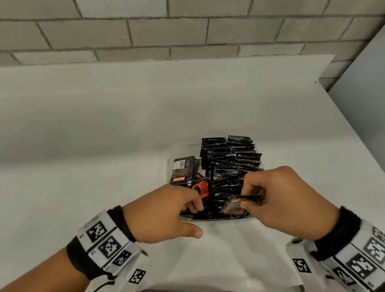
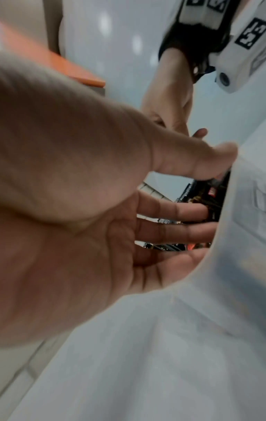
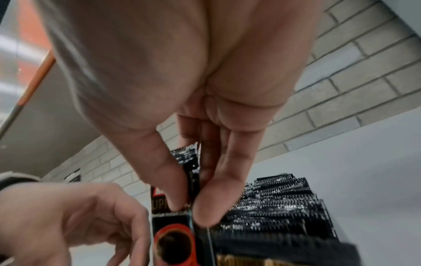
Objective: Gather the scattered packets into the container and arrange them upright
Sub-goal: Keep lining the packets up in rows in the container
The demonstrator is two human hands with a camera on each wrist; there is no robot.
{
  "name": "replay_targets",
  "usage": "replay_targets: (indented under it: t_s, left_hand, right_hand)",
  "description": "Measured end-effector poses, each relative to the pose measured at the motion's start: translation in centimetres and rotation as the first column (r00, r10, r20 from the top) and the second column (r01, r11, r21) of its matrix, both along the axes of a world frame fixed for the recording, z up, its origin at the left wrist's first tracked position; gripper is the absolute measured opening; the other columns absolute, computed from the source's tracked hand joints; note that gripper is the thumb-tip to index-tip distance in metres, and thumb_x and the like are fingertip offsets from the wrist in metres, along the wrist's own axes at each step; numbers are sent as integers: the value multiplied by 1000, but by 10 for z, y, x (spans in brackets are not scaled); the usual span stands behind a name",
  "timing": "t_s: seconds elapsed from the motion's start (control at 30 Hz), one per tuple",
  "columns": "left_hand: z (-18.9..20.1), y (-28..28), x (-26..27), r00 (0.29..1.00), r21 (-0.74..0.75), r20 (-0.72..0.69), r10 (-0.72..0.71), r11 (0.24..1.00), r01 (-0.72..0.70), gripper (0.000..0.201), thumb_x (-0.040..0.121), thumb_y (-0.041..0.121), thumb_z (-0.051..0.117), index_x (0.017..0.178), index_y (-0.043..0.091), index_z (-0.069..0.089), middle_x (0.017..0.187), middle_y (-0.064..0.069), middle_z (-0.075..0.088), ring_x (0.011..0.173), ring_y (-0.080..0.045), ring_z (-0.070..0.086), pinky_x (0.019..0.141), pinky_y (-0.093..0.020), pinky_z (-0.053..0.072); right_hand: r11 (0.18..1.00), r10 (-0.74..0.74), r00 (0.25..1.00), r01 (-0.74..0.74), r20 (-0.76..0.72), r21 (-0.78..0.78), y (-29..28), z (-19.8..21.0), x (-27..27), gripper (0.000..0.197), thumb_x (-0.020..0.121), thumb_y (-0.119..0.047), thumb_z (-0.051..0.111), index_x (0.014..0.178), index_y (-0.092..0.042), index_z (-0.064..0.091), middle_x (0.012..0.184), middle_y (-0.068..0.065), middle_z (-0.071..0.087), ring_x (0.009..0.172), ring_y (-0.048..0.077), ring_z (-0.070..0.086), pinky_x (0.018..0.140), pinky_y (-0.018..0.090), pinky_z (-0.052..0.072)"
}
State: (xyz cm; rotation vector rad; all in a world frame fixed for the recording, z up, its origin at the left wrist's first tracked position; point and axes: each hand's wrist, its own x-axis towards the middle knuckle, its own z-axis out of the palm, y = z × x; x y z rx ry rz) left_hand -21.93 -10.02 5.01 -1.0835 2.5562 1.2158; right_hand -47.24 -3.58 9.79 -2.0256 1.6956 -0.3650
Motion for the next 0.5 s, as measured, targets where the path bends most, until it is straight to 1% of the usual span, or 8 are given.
replay_targets:
  t_s: [0.03,0.1,0.2,0.27,0.3,0.37,0.43,0.5]
  left_hand:
    - [-2,2,-1,1000,-28,21,-20,999,20,45,87,48,78,125,29,65,117,15,67,102,2,60,92,-18,49]
    - [-4,2,-5,996,-89,66,-55,994,60,43,90,48,73,127,27,65,119,12,68,104,-3,62,93,-23,51]
    - [-8,2,-11,992,-96,71,-101,990,108,42,93,50,69,129,28,61,121,7,69,104,-8,63,93,-28,52]
    - [-11,4,-17,983,-88,94,-159,982,168,45,95,51,65,132,26,55,120,3,67,104,-14,62,92,-34,52]
    - [-14,5,-19,973,-89,125,-193,975,205,48,96,51,63,135,25,51,121,0,66,105,-17,61,92,-36,51]
    - [-21,8,-24,949,-110,187,-255,954,278,58,98,51,60,145,22,44,133,-4,60,117,-23,57,99,-40,48]
    - [-28,10,-27,922,-139,244,-302,930,341,65,99,51,57,154,22,36,145,-6,48,129,-27,47,108,-44,43]
    - [-33,12,-29,895,-154,319,-312,915,374,63,101,51,53,154,22,36,145,-7,39,130,-30,40,109,-49,41]
  right_hand:
    - [1000,12,999,-12,-32,-15,1,-4,2,17,78,-16,76,71,-27,63,67,-16,62,68,4,59,61,14,44]
    - [998,23,997,-27,-74,-57,2,-10,4,21,76,-13,73,70,-25,57,69,-14,57,65,6,54,61,20,44]
    - [996,37,992,-47,-120,-82,1,-13,7,24,73,-10,69,69,-25,50,70,-14,50,62,7,46,58,26,44]
    - [996,55,986,-65,-158,-62,2,-18,9,21,74,-14,67,69,-26,50,72,-14,48,64,10,49,58,31,46]
    - [997,60,982,-69,-180,-43,2,-20,10,18,76,-17,67,70,-26,53,75,-13,48,66,11,51,59,32,47]
    - [999,50,973,-51,-227,2,2,-25,11,13,80,-24,69,74,-27,58,78,-14,46,71,11,52,64,33,48]
    - [999,33,968,-28,-248,23,1,-29,12,13,82,-28,71,79,-28,58,77,-16,43,73,9,48,67,32,47]
    - [999,24,974,-17,-225,31,-2,-30,13,22,79,-28,74,83,-29,53,73,-18,42,72,7,45,66,29,44]
